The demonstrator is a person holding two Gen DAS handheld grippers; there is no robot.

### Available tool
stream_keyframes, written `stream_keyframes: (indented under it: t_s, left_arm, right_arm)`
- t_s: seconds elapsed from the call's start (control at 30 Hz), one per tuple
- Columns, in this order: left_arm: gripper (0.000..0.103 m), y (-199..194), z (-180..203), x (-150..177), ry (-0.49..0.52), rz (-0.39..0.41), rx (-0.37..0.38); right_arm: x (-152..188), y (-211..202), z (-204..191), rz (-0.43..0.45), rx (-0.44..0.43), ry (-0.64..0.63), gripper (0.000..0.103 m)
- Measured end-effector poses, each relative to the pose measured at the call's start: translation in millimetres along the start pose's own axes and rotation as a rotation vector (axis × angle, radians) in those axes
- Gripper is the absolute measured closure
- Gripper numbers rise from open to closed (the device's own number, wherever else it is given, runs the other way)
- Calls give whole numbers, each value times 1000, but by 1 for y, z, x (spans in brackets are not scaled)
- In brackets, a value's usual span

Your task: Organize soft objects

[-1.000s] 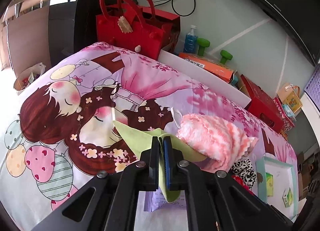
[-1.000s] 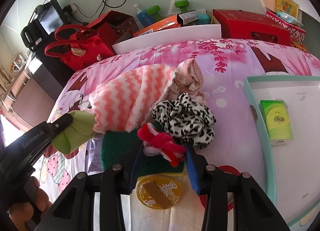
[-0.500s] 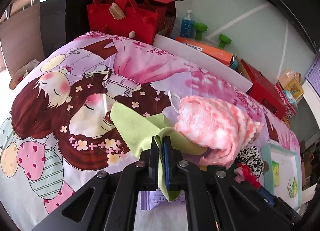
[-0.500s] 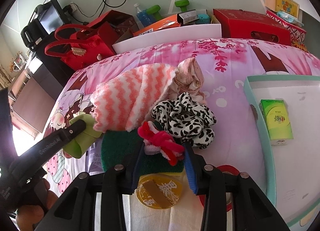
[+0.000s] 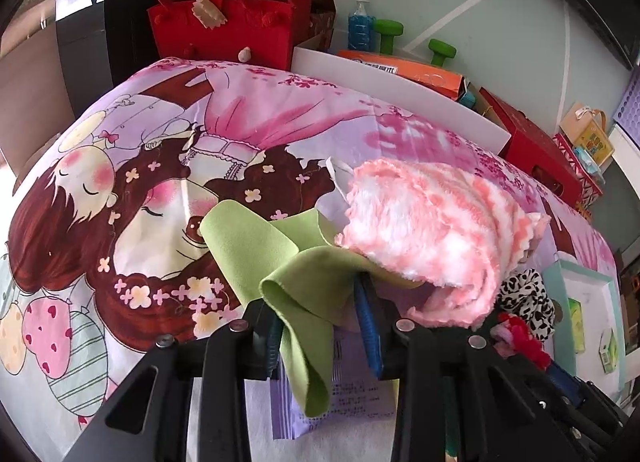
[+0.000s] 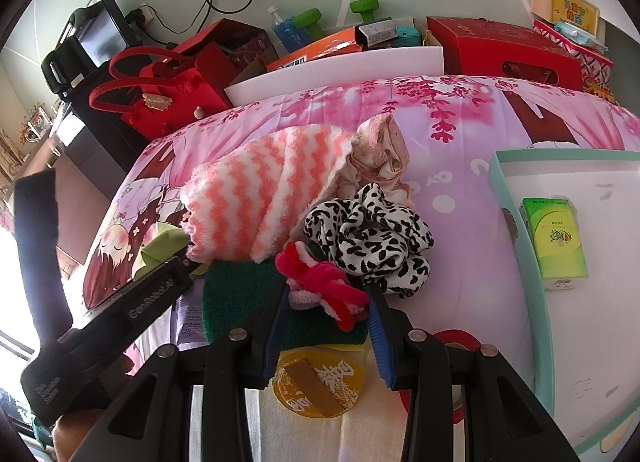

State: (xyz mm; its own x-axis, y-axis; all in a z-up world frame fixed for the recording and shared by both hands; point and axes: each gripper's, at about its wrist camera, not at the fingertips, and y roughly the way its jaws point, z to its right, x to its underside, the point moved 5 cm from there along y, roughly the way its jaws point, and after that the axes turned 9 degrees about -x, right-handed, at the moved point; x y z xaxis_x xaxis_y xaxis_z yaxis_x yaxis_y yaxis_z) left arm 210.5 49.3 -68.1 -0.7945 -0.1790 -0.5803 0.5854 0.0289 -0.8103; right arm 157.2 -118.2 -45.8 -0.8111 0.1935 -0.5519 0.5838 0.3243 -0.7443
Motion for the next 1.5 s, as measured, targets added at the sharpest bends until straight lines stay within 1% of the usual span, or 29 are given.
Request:
stream_keyframes:
  t_s: [0.03, 0.07, 0.1, 0.2, 0.37, 0.6, 0.63, 0.67, 0.77, 0.9, 0.97, 1.13, 1.37, 1.5]
  left_arm:
    - [74, 0, 0, 0, -6, 1, 1]
    - [86, 1, -1, -1, -12, 0, 1]
    - [94, 2, -3, -1, -19, 1, -1]
    - [97, 2, -8, -1, -51, 1, 12]
    - [100, -8, -15, -7, -101, 42, 35]
    - [101, -37, -22, -19, -135, 161, 43]
    - [101, -41, -24, -20, -140, 177, 44]
    - [101, -46, -24, -22, -142, 194, 46]
    - [101, -57, -24, -25, -131, 238, 40]
    - [102, -58, -21, -25, -119, 237, 35]
    - [102, -60, -24, -26, -131, 242, 43]
    - [102, -77, -26, -29, -142, 289, 60]
    - [102, -110, -23, -36, -142, 367, 109]
    - [102, -133, -25, -41, -155, 418, 150]
  right_arm:
    - [0, 0, 0, 0, 1, 0, 62]
    - [0, 0, 0, 0, 1, 0, 62]
    - [0, 0, 0, 0, 0, -1, 62]
    - [0, 0, 0, 0, 1, -1, 62]
    - [1, 0, 0, 14, 3, -8, 62]
    - [0, -3, -1, 25, 5, -12, 64]
    - [-1, -3, -2, 28, 5, -11, 66]
    - [-1, -4, -1, 33, 6, -11, 72]
    - [-2, -6, -1, 37, 7, -12, 75]
    - [-1, -5, -1, 26, 5, -10, 78]
    - [-2, -7, -1, 38, 4, -8, 82]
    - [-5, -13, -1, 68, 10, -7, 84]
    - [-12, -30, -4, 135, 1, -16, 85]
    - [-16, -40, -8, 171, -6, -27, 85]
